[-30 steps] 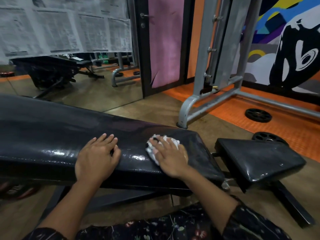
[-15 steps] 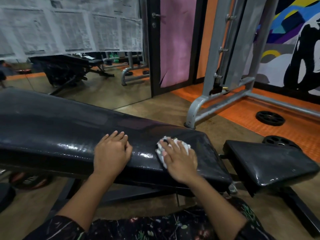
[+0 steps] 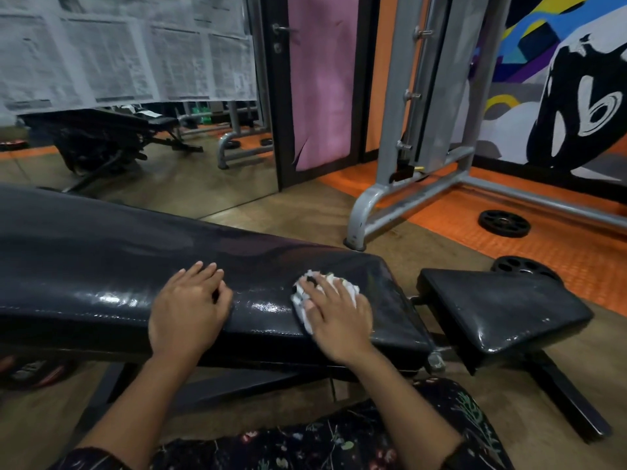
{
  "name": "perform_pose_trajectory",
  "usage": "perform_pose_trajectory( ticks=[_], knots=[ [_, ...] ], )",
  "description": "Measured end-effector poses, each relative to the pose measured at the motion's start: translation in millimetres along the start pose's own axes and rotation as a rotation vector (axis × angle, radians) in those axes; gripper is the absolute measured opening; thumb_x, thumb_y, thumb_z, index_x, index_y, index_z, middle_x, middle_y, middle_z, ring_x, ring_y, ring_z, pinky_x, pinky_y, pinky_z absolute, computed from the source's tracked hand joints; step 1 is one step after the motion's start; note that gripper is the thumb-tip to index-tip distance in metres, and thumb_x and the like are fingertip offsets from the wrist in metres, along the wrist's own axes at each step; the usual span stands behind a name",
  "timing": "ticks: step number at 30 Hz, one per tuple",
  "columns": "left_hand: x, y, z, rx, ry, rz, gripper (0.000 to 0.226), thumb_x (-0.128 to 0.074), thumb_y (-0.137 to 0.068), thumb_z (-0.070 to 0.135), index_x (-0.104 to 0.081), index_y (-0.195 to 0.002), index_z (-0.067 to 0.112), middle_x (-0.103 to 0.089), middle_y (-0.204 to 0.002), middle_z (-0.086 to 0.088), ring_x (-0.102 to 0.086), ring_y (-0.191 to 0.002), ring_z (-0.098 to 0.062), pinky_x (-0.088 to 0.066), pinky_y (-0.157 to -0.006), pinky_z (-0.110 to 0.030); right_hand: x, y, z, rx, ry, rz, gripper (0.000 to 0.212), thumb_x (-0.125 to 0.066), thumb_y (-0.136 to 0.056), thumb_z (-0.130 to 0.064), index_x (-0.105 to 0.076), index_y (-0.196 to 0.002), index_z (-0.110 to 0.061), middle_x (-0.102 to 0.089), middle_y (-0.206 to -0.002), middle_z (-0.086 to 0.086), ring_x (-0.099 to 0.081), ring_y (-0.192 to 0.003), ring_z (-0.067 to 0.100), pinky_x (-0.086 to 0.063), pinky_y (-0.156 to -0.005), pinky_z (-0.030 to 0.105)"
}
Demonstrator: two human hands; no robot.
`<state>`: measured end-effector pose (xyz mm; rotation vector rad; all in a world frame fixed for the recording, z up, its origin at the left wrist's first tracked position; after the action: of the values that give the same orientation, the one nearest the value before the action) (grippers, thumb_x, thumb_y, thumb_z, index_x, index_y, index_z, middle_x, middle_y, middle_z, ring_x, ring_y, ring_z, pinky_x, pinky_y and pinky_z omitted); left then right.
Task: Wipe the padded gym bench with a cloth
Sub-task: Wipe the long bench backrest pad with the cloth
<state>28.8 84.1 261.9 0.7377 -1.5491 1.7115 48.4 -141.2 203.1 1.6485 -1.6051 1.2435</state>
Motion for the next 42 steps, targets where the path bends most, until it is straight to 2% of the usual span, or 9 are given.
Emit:
perform_pose_trajectory(
  ticks=[4,9,16,23,27,30,35,38,42],
  knots=[
    [0,1,-2,-0.018,-0.009,0.012,0.048,-0.036,-0.085,0.031,-0.074,-0.1,0.005,-0.07,-0.11,-0.011,-0.062,-0.113,-0.024,-0.042,-0.101,-0.039,2,28,40,0.111,-0.032,0.01,0.068,0.008,-0.086,-0.07,-0.023,-0.144,-0.053,-0.019,-0.157,-0.021,-0.01,-0.146,0.007,-0.011,-0.114,0.042],
    [-2,1,0,-0.018,0.001,0.017,0.044,-0.039,-0.085,0.029,-0.074,-0.099,0.005,-0.07,-0.11,-0.011,-0.062,-0.113,-0.026,-0.042,-0.101,-0.039,2,-30,90,-0.177,-0.032,-0.052,0.054,-0.015,-0.094,-0.061,-0.031,-0.144,-0.047,-0.025,-0.157,-0.015,-0.021,-0.146,0.018,-0.017,-0.116,0.048],
    [-1,1,-1,-0.032,0.002,0.015,0.043,-0.04,-0.086,0.028,-0.073,-0.102,0.005,-0.07,-0.112,-0.011,-0.061,-0.115,-0.025,-0.042,-0.102,-0.04,3,46,32,0.15,-0.02,0.026,0.05,-0.007,-0.095,-0.058,-0.015,-0.145,-0.054,-0.014,-0.158,-0.021,-0.003,-0.147,0.008,-0.007,-0.113,0.042],
    [-3,1,0,-0.011,0.017,0.035,0.046,-0.037,-0.086,0.03,-0.073,-0.1,0.005,-0.07,-0.11,-0.011,-0.062,-0.113,-0.025,-0.043,-0.101,-0.04,21,2,142,-0.364,-0.195,0.025,0.05,-0.026,-0.1,-0.044,-0.04,-0.145,-0.026,-0.032,-0.156,-0.001,-0.027,-0.144,0.016,-0.019,-0.115,0.033],
    [-2,1,0,-0.002,0.017,0.057,0.043,-0.039,-0.085,0.028,-0.075,-0.097,0.005,-0.071,-0.108,-0.011,-0.063,-0.111,-0.026,-0.044,-0.1,-0.039,5,7,66,-0.062,0.04,0.025,0.064,-0.003,-0.088,-0.058,-0.026,-0.146,-0.046,-0.019,-0.158,-0.014,-0.013,-0.147,0.015,-0.014,-0.116,0.044],
    [-2,0,-1,-0.015,0.018,0.061,0.044,-0.039,-0.085,0.028,-0.075,-0.097,0.005,-0.071,-0.108,-0.011,-0.063,-0.111,-0.026,-0.044,-0.099,-0.04,2,44,51,0.082,-0.019,0.015,0.053,-0.003,-0.091,-0.061,-0.013,-0.143,-0.058,-0.01,-0.153,-0.028,0.0,-0.143,0.003,-0.007,-0.112,0.038],
    [0,2,-1,-0.028,0.012,0.044,0.047,-0.037,-0.085,0.03,-0.074,-0.099,0.005,-0.07,-0.109,-0.011,-0.063,-0.111,-0.025,-0.045,-0.1,-0.04,14,4,127,-0.149,-0.074,0.028,0.053,-0.019,-0.099,-0.042,-0.038,-0.145,-0.026,-0.033,-0.155,0.001,-0.027,-0.144,0.02,-0.018,-0.116,0.035],
    [0,1,0,-0.02,0.006,0.046,0.047,-0.037,-0.085,0.03,-0.074,-0.098,0.006,-0.071,-0.108,-0.011,-0.064,-0.111,-0.026,-0.045,-0.099,-0.04,6,-38,141,-0.351,-0.105,-0.049,0.061,-0.017,-0.092,-0.053,-0.034,-0.146,-0.032,-0.029,-0.157,-0.005,-0.025,-0.144,0.018,-0.021,-0.117,0.042],
    [-2,1,-1,-0.006,-0.006,0.033,0.044,-0.039,-0.085,0.03,-0.074,-0.099,0.008,-0.07,-0.11,-0.009,-0.063,-0.112,-0.024,-0.044,-0.1,-0.038,-4,-31,69,-0.029,0.044,0.008,0.063,-0.007,-0.089,-0.061,-0.032,-0.144,-0.044,-0.027,-0.157,-0.01,-0.022,-0.145,0.02,-0.019,-0.116,0.048]
  ],
)
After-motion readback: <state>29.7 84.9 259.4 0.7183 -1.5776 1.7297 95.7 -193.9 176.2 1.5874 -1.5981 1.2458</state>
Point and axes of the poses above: each hand's wrist, its own y-axis away from the middle knuckle, its own x-axis out of the back of the hand, z = x × y, the point moved 3 cm from there along -y, towards the middle knuckle
